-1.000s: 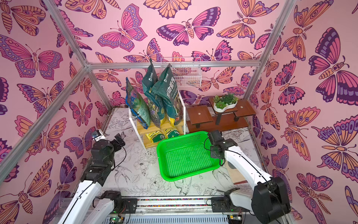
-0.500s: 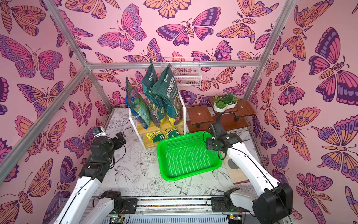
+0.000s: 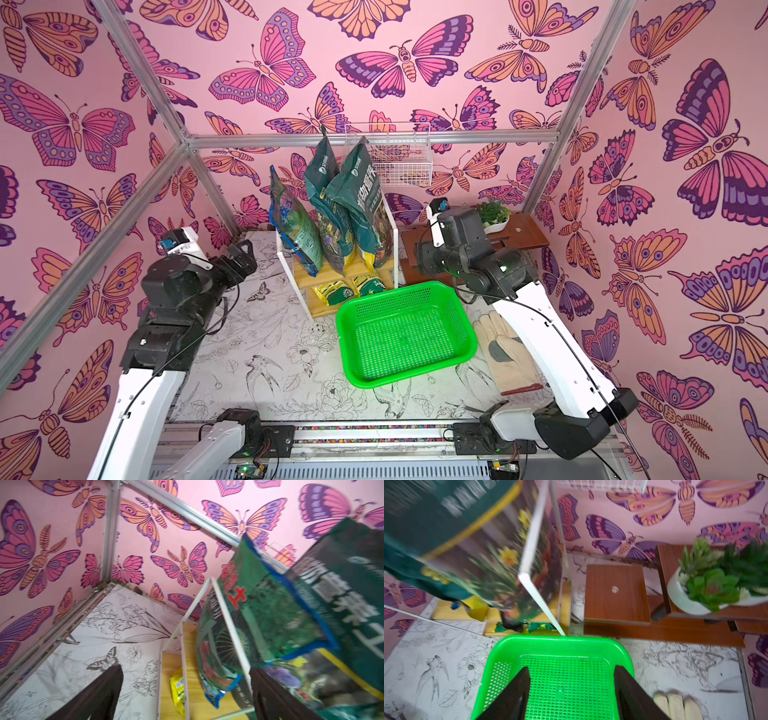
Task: Take down the fertilizer bag from the shelf
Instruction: Adjust the storage box at the center of the board, then pick up the fertilizer bag from the shelf.
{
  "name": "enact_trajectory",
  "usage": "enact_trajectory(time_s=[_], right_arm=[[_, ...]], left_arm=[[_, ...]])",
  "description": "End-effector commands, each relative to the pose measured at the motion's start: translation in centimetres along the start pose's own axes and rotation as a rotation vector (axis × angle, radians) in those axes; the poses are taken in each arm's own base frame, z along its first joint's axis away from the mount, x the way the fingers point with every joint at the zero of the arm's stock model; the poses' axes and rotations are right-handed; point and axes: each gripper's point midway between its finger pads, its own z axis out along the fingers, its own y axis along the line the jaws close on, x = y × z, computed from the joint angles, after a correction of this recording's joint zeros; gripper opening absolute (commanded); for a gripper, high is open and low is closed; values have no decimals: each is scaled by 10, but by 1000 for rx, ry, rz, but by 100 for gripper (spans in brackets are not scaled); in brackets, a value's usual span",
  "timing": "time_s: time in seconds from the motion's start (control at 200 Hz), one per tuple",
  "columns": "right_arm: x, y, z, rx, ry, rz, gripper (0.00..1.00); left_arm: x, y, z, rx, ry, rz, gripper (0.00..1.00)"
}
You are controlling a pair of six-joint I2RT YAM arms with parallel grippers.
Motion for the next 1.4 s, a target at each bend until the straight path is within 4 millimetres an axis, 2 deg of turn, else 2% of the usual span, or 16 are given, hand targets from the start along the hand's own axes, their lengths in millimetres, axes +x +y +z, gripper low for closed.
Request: enact_trajectory(time_s=[0.0, 0.195, 0.22, 0.235, 0.3, 0.451, 0.626, 0.856, 1.001, 1.056, 1.096, 1.252, 1.267, 1.397], right_arm=[[-20, 27, -3, -48, -31, -111, 67], [-51, 76, -6, -102, -108, -239, 69], [-57, 79, -12, -95, -133, -254, 70], [-55, 85, -1, -92, -118, -272, 70], [-65, 94, 1, -70, -150, -315, 75], [-86, 100, 15, -27, -205, -330, 82], [-96, 111, 38, -9, -231, -337, 82], [-116, 105, 58, 103, -307, -322, 77], [-125, 108, 63, 108, -347, -315, 64], [-125, 113, 67, 87, -350, -310, 41], [-125, 115, 68, 78, -350, -304, 29], [-129, 119, 67, 57, -370, -279, 6], [-130, 119, 67, 54, -373, -278, 1], [-141, 119, 56, 45, -413, -265, 0]], left_arm=[[8, -37, -11, 178, 92, -60, 100], [17, -58, -19, 267, 140, -57, 100], [19, -59, -20, 274, 146, -58, 100], [19, -61, -21, 280, 148, -57, 100], [21, -66, -24, 292, 149, -43, 100], [30, -69, -26, 291, 164, 9, 100], [45, -67, -24, 286, 198, 27, 100], [57, -60, -22, 274, 218, 46, 100], [65, -56, -21, 269, 232, 53, 100], [67, -55, -22, 267, 235, 57, 100], [69, -54, -21, 266, 238, 60, 100], [72, -50, -22, 258, 237, 74, 100], [73, -50, -22, 258, 237, 74, 100], [75, -46, -23, 251, 235, 78, 100]])
